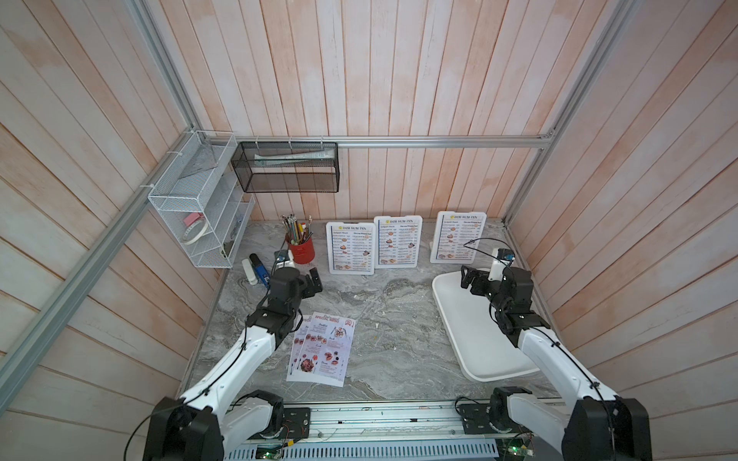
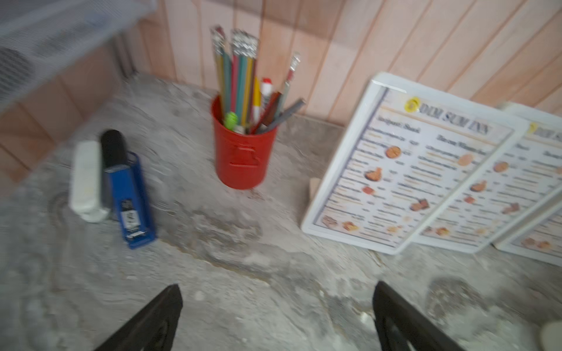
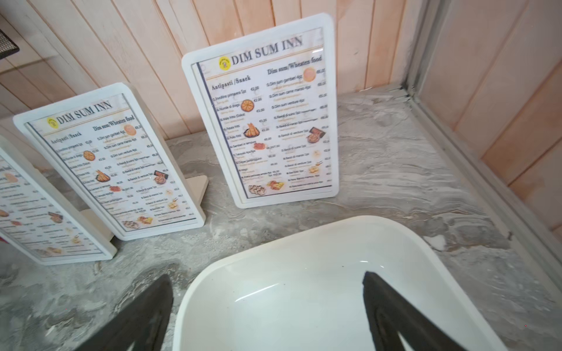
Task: Replace the menus in the menu holders
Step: Reset both arms
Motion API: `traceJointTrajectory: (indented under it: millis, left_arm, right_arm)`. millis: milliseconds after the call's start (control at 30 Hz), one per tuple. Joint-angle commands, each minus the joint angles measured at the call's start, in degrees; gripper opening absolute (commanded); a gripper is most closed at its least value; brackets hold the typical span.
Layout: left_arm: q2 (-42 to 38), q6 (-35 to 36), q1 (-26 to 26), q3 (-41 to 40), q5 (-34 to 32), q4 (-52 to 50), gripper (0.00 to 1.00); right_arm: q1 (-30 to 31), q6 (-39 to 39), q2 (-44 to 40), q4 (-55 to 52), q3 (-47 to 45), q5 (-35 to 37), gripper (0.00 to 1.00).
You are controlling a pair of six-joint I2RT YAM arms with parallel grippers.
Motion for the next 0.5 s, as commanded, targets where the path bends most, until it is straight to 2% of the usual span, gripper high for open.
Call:
traceJointTrajectory:
  millis: [0, 67, 133, 267, 400, 467]
  left_arm:
    - [-3.1, 11.3, 4.6, -7.9, -2.3, 12.0, 1.00]
    - [-0.6, 11.9, 6.4, -9.9, -3.4, 14.3, 1.00]
    - [3.3, 12.3, 7.4, -11.9, -4.2, 22.0, 1.00]
    - [14.3, 12.3, 8.3, -11.8, 1.3, 36.5, 1.00]
    - [23.6, 16.0, 9.1, -14.1, 4.2, 52.5, 1.00]
    - [24.5, 18.1, 9.8, -13.2, 7.7, 52.0, 1.00]
  right_arm:
    - [-0.3, -3.1, -3.4, 8.9, -5.0, 7.9, 0.98]
    - [-0.3, -3.3, -2.9, 11.3, -7.2, 9.3, 0.98]
    - [-0.3, -4.2, -1.5, 14.2, -8.7, 11.0, 0.98]
    - [-0.4, -5.8, 1.0, 27.5, -14.7, 16.6, 0.98]
    - [-0.6, -8.1, 5.6, 37.9, -18.2, 14.3, 0.98]
    - [-0.5, -9.3, 8.2, 43.5, -20.2, 13.8, 0.98]
